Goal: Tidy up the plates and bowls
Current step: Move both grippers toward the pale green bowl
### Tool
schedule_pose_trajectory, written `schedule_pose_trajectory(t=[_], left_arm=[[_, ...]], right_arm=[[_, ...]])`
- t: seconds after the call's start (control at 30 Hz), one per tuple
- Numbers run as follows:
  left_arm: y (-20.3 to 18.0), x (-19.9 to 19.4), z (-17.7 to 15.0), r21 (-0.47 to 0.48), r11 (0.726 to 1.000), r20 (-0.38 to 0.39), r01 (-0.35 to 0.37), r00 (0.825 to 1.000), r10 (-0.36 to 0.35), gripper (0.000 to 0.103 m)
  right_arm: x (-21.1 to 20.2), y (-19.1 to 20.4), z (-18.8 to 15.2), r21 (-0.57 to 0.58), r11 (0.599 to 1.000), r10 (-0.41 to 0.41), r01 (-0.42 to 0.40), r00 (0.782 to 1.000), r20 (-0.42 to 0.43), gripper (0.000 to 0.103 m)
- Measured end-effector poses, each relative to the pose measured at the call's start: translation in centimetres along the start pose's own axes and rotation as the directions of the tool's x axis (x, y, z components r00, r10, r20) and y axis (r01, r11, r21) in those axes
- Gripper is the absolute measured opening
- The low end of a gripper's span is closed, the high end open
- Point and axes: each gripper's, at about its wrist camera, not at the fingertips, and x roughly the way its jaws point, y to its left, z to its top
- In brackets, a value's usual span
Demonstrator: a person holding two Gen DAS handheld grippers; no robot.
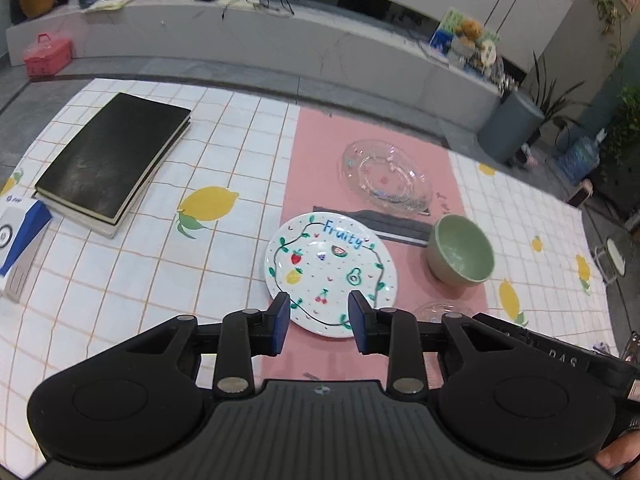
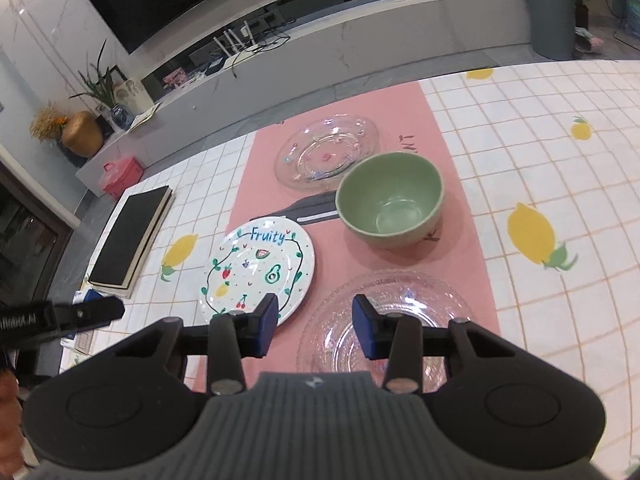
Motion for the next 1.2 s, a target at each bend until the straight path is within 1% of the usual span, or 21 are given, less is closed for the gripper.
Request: schedule_pose_trajectory(t=[0.07, 0.2, 0.27, 0.37, 0.47, 0.57, 0.7, 0.8, 0.87, 0.97, 1.03, 1.13, 1.2], left_arm=[[0.4, 0.8, 1.0, 0.010, 1.000, -0.015, -0.005, 1.000, 0.005, 0.041], [1.3, 2.8, 2.6, 0.030, 0.999, -0.050, -0.019, 0.999, 0.020, 0.041], [1.4, 3.7, 3.1, 0.047, 0.998, -0.065, -0.038, 0.997, 0.041, 0.041], [1.4, 5.2, 3.5, 0.079, 0.996, -0.086, -0.047, 0.995, 0.054, 0.041], [1.2, 6.6, 3.8, 0.089, 0.995, -0.114, -0.047, 0.992, 0.057, 0.041], [0.5, 7.2, 3.9, 0.103, 0.994, -0.121, -0.033, 0.992, 0.045, 0.041], [-1.5, 7.2, 4.6, 0.133, 0.991, -0.116, -0.004, 0.993, 0.020, 0.041], [-3.6, 6.8, 5.4, 0.150, 0.988, -0.105, 0.034, 0.994, -0.018, 0.041], [-5.2, 6.4, 5.8, 0.161, 0.985, -0.094, 0.064, 0.994, -0.049, 0.042], [-7.7, 6.5, 6.4, 0.179, 0.979, -0.082, 0.094, 0.993, -0.081, 0.045], [-9.3, 7.2, 6.5, 0.195, 0.976, -0.086, 0.097, 0.993, -0.082, 0.045], [-11.2, 8.5, 6.4, 0.209, 0.974, -0.104, 0.092, 0.992, -0.072, 0.045], [-12.3, 9.5, 6.2, 0.208, 0.973, -0.121, 0.095, 0.990, -0.071, 0.046]], right_arm=[[1.1, -0.1, 0.3, -0.007, 1.000, 0.008, -0.008, 1.000, -0.017, 0.042], [3.6, -0.2, 1.1, -0.003, 1.000, 0.014, -0.014, 0.998, -0.055, 0.042], [4.5, -0.2, 1.5, -0.007, 1.000, 0.010, -0.011, 0.998, -0.064, 0.042], [5.6, -0.4, 2.0, -0.012, 1.000, 0.005, -0.006, 0.997, -0.077, 0.042], [6.4, -0.5, 2.4, -0.022, 1.000, -0.011, 0.009, 0.996, -0.085, 0.042], [6.2, -0.8, 2.8, -0.035, 0.999, -0.005, 0.003, 0.997, -0.074, 0.042], [5.2, -1.5, 3.5, -0.021, 1.000, -0.003, 0.002, 0.998, -0.055, 0.042], [3.7, -2.4, 4.1, -0.005, 1.000, -0.007, 0.007, 1.000, -0.011, 0.042], [2.6, -3.0, 4.5, 0.003, 1.000, -0.025, 0.025, 0.999, 0.028, 0.042], [1.3, -4.5, 5.3, 0.026, 0.997, -0.080, 0.078, 0.993, 0.081, 0.042], [1.0, -5.7, 5.7, 0.045, 0.991, -0.133, 0.129, 0.986, 0.105, 0.042], [1.2, -7.7, 6.3, 0.089, 0.977, -0.200, 0.193, 0.975, 0.091, 0.042], [1.7, -9.0, 6.4, 0.125, 0.973, -0.202, 0.193, 0.977, 0.065, 0.042]])
